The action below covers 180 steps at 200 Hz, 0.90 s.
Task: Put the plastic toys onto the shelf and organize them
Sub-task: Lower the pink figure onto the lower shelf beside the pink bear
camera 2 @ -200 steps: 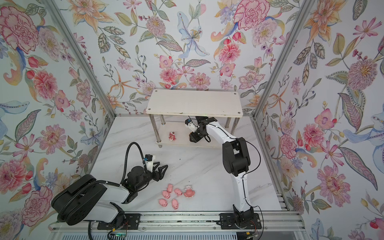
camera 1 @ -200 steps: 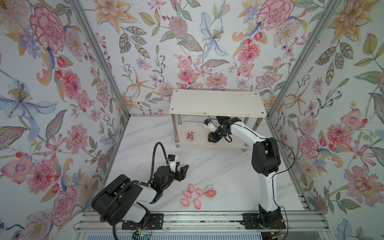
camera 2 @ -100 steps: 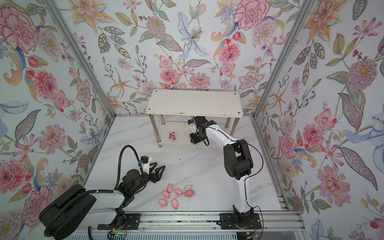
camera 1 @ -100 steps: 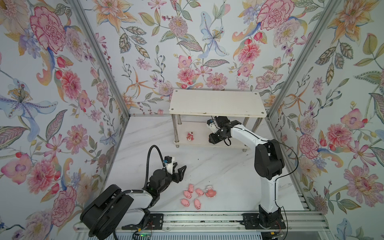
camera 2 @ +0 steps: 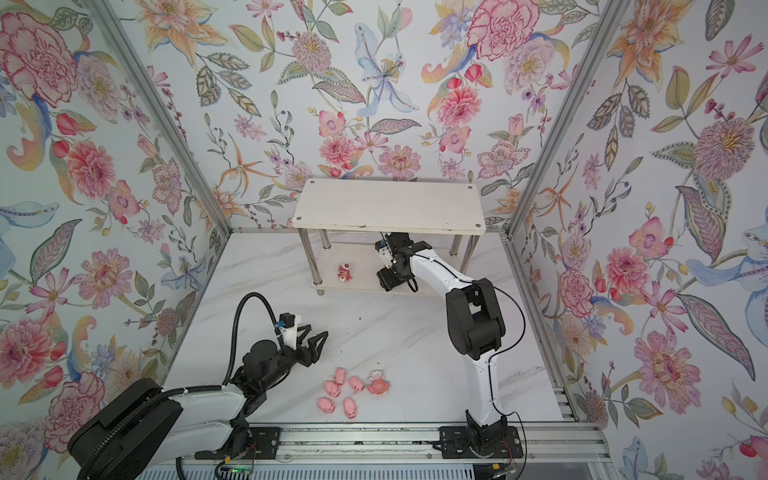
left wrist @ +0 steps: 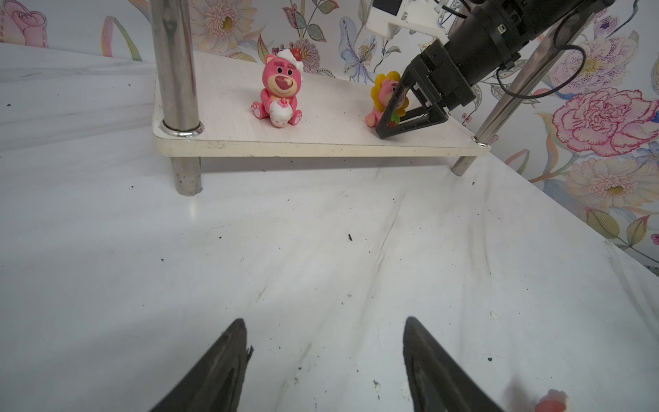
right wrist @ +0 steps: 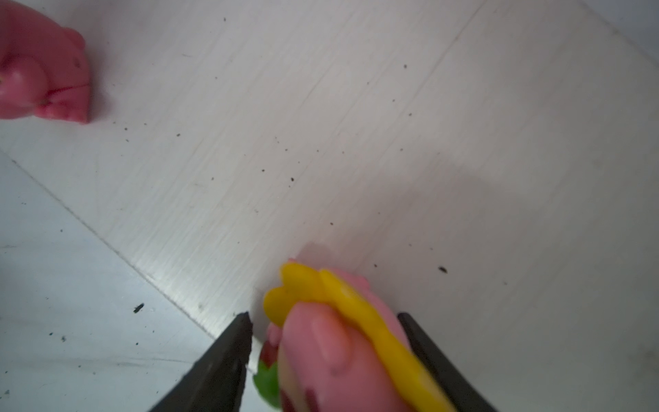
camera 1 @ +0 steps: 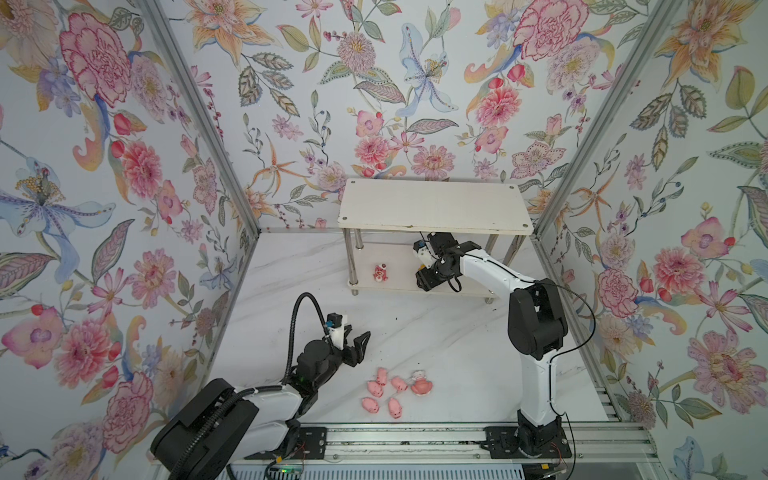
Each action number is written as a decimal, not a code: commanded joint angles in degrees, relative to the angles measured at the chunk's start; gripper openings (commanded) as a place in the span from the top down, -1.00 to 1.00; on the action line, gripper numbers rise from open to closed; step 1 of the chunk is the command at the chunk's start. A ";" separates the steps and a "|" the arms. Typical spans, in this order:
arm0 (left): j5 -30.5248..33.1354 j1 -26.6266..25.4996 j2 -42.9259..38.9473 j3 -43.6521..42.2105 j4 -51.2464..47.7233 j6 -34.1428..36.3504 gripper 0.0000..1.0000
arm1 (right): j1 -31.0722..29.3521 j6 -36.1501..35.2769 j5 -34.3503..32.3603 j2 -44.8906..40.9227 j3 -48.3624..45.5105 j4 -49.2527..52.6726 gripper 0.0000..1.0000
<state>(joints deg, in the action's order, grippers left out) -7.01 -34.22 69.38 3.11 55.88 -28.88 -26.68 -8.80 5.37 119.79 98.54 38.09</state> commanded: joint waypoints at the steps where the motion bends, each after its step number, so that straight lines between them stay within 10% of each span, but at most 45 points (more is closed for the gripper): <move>1: 0.94 -0.80 -0.57 -0.12 -0.29 1.36 -0.40 | -0.27 -1.42 -0.30 -0.23 -1.11 1.26 -0.32; 180: 1.73 -0.77 -1.23 -0.13 -1.86 1.69 -0.41 | 1.93 -21.98 8.90 2.10 0.29 -1.04 0.07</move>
<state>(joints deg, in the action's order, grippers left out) -6.59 -34.41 68.14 3.11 53.98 -28.25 -25.58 -27.55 13.15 120.40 98.94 37.10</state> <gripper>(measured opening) 0.701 0.448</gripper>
